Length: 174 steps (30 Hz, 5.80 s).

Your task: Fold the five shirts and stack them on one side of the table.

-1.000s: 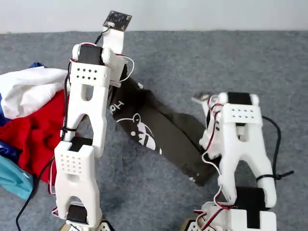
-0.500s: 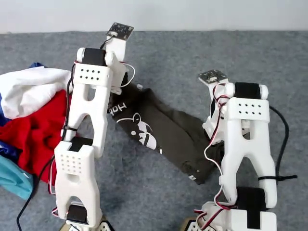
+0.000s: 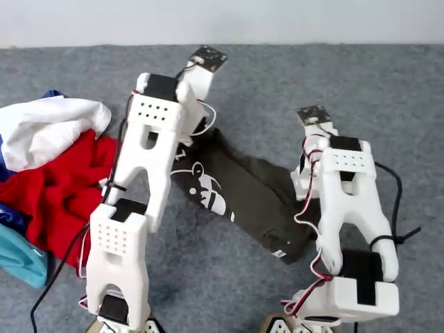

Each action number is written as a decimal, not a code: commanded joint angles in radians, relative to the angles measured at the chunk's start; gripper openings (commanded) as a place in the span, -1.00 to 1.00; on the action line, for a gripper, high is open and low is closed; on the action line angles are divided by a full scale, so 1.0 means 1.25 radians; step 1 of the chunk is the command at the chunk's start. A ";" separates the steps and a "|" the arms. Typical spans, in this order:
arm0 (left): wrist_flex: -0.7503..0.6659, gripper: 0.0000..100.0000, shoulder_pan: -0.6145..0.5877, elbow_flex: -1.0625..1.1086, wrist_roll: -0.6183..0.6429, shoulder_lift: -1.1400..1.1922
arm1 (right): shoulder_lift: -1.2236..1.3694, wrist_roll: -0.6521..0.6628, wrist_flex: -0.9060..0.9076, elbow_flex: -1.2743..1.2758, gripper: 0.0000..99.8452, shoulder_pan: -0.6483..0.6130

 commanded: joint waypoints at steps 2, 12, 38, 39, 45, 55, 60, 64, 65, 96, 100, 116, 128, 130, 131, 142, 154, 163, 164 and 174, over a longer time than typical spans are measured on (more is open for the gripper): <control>0.015 -0.97 0.015 -0.003 -0.010 -0.044 | 0.015 -0.015 -0.031 -0.001 -0.37 0.018; 0.015 -0.97 0.011 -0.003 -0.010 -0.044 | 0.127 -0.014 -0.089 -0.005 -0.93 0.015; 0.016 -0.97 -0.028 -0.010 -0.007 -0.054 | 0.099 -0.014 0.474 -0.691 -0.98 0.002; 0.016 -0.97 -0.042 -0.015 -0.006 -0.059 | 0.079 -0.014 0.474 -0.689 -0.98 -0.006; 0.017 -0.97 -0.117 -0.020 -0.004 -0.160 | -0.087 -0.010 0.474 -0.675 -0.98 -0.068; 0.016 -0.97 -0.134 0.139 -0.007 -0.460 | -0.407 0.095 0.474 -0.390 -0.98 -0.179; 0.016 -0.97 -0.136 0.272 -0.009 -0.605 | -0.603 0.139 0.472 -0.350 -0.98 -0.190; 0.014 -0.97 -0.133 0.342 -0.009 -0.727 | -0.768 0.134 0.452 -0.350 -0.98 -0.188; 0.014 -0.97 -0.133 0.352 -0.010 -0.755 | -0.807 0.134 0.433 -0.350 -0.98 -0.187; -0.163 -0.97 -0.140 0.423 -0.007 -1.065 | -0.682 -0.081 -0.013 -0.754 -0.98 0.055; -0.223 -0.97 -0.136 0.422 -0.005 -1.054 | -0.630 -0.080 -0.012 -0.822 -0.98 0.055; -0.107 -0.97 -0.133 0.400 -0.005 -1.070 | -0.671 -0.074 0.139 -0.846 -0.98 0.055; -0.099 -0.97 -0.140 0.357 -0.007 -1.116 | -0.681 -0.031 0.128 -0.841 -0.98 0.055; -0.107 -0.97 -0.140 0.380 -0.009 -1.115 | -0.670 -0.031 0.138 -0.835 -0.98 0.055; -0.115 -0.97 -0.140 0.398 -0.010 -1.115 | -0.659 -0.031 0.139 -0.827 -0.98 0.055; -0.367 -0.97 -0.141 0.743 -0.011 -1.115 | -0.433 -0.031 0.133 -0.667 -0.98 0.050; -0.773 -0.97 -0.239 0.844 -0.006 -0.833 | -0.039 -0.034 -0.258 -0.663 -0.98 0.050; -0.786 -0.97 -0.236 0.553 -0.005 -0.444 | 0.082 -0.036 -0.452 -0.663 -0.98 0.050; -0.779 -0.97 -0.236 0.521 -0.005 -0.409 | 0.098 -0.036 -0.461 -0.663 -0.98 0.048; -0.539 -0.97 -0.234 0.218 -0.005 -0.185 | 0.214 -0.033 -0.413 -0.733 -0.98 0.024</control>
